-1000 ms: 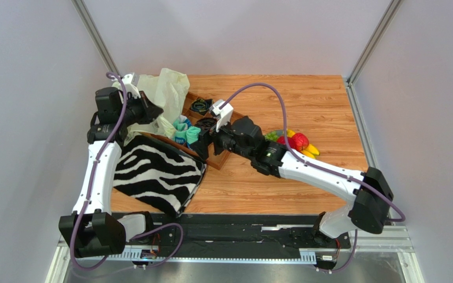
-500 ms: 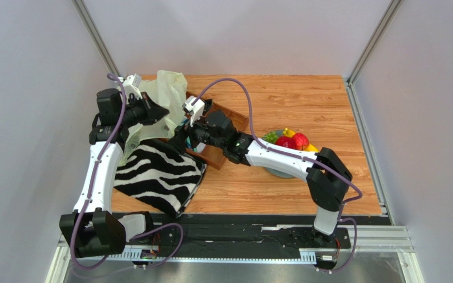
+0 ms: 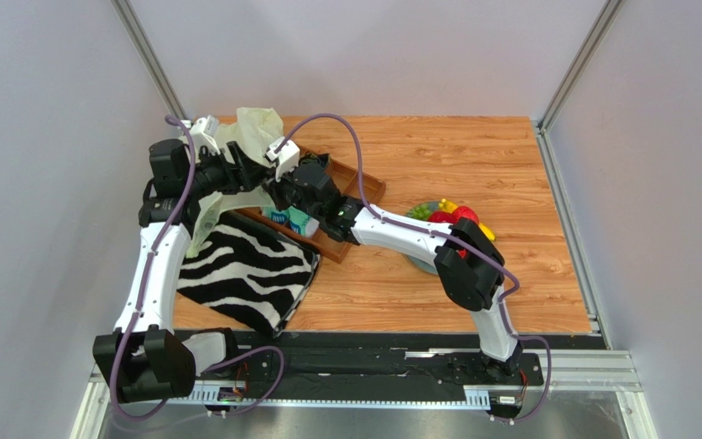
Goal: Place the fruits into the plastic bag
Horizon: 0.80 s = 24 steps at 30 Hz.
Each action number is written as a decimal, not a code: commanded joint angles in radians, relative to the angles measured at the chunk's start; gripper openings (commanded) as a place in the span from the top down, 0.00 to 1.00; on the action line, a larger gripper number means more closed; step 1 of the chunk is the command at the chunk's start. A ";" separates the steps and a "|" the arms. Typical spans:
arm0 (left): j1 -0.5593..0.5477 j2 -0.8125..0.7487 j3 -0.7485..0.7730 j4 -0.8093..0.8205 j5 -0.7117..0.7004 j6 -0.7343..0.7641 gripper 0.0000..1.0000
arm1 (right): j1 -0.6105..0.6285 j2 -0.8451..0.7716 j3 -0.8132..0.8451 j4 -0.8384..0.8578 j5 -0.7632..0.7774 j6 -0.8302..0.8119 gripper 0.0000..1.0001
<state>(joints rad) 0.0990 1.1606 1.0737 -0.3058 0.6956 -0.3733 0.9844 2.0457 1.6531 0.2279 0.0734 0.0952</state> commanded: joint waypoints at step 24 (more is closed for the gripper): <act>0.005 -0.139 -0.035 0.039 -0.185 0.100 0.07 | -0.423 0.144 0.441 -0.098 0.654 0.023 1.00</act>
<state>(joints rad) 0.1047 1.0134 1.0264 -0.2901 0.4721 -0.2817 0.6064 2.3093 2.1704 0.1436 0.6666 0.0853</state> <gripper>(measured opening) 0.934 0.008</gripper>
